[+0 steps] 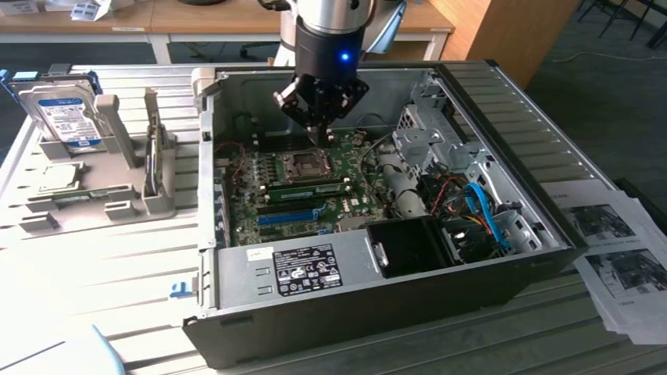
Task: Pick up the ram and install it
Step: 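Press down the ram until it locks into place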
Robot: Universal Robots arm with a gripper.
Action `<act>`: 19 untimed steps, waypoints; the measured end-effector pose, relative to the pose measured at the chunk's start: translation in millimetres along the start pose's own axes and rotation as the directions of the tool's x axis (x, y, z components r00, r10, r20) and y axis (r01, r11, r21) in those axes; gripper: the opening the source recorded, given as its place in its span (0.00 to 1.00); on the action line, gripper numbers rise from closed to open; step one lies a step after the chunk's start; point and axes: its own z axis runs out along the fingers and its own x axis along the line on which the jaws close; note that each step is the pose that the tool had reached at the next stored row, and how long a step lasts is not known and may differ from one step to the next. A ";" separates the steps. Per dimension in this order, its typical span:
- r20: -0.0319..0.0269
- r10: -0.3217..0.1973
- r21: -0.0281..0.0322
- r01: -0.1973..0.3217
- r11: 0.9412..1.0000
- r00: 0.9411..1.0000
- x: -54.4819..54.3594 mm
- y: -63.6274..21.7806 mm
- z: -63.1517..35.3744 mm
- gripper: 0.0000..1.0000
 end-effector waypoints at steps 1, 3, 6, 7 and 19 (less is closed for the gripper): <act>0.001 0.018 0.000 -0.018 1.000 1.000 0.0 0.0 0.1 0.09; 0.002 0.054 0.001 -0.054 0.999 0.999 0.0 0.0 0.2 0.09; 0.004 0.109 0.001 -0.109 0.994 0.994 0.0 0.0 0.4 0.09; 0.004 0.127 0.002 -0.127 0.992 0.992 0.0 0.0 0.4 0.09; 0.011 0.298 0.003 -0.298 0.954 0.954 0.0 0.0 0.9 0.09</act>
